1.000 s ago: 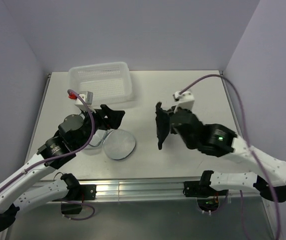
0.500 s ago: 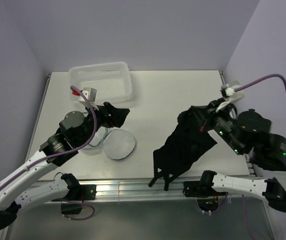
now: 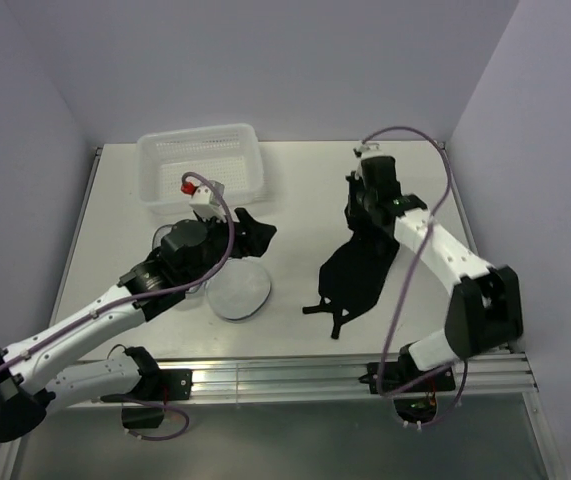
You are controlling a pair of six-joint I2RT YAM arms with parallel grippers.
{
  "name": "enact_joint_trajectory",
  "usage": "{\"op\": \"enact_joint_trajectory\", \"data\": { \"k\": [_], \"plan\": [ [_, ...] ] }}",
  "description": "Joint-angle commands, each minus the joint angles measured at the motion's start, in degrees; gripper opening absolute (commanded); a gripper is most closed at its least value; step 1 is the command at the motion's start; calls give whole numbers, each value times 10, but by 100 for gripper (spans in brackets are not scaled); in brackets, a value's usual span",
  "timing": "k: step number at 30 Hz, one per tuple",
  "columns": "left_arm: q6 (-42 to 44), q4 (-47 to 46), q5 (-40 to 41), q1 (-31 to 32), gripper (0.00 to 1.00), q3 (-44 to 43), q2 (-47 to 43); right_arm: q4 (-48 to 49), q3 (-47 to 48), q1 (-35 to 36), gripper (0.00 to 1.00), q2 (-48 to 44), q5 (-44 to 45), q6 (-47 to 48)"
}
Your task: Place the bra in the laundry bag and zip it closed
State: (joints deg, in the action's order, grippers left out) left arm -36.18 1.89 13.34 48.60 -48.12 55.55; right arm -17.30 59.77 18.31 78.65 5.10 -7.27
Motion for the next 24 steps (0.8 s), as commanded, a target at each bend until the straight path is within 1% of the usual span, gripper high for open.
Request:
{"op": "enact_joint_trajectory", "data": {
  "k": [1,3,4,5,6,7,9,10,11,12,13,14,19,21,22,23,24],
  "plan": [
    [-10,-71,-3,4,87,-4,32,102,134,-25,0,108,-66,55],
    [-13,-83,-5,7,87,-4,63,93,182,-29,0,167,-53,87],
    [-16,-89,-7,7,87,-6,76,78,230,-35,0,220,-57,97],
    [-17,-91,-9,11,87,-7,96,75,251,-39,0,242,-75,110],
    [-18,-93,-9,13,87,-7,104,75,270,-42,0,284,-74,113],
    [-17,-98,-7,16,87,-7,113,62,318,-48,1,305,-76,113],
    [-16,-97,1,23,87,-9,139,39,375,-52,10,348,-105,108],
    [-15,-99,5,24,87,-11,148,7,435,-52,17,386,-106,102],
    [-15,-99,5,24,87,-15,163,-10,465,-51,25,403,-105,86],
    [-13,-99,7,24,87,-19,170,-25,487,-51,47,417,-105,76],
    [-12,-101,9,24,87,-22,177,-30,501,-51,55,414,-105,61],
    [-11,-102,11,25,87,-29,188,-26,496,-52,64,405,-105,39],
    [-2,-108,21,23,86,-59,228,24,388,-55,66,305,-92,-3],
    [-7,-106,18,20,86,-72,256,33,360,-60,55,281,-89,-20],
    [-10,-109,4,16,86,-83,264,29,345,-63,51,281,-91,-27],
    [-13,-116,-1,14,85,-85,278,25,340,-64,33,281,-92,-28],
    [-18,-122,-1,11,81,-87,286,22,336,-64,26,288,-88,-27]
  ]
}}
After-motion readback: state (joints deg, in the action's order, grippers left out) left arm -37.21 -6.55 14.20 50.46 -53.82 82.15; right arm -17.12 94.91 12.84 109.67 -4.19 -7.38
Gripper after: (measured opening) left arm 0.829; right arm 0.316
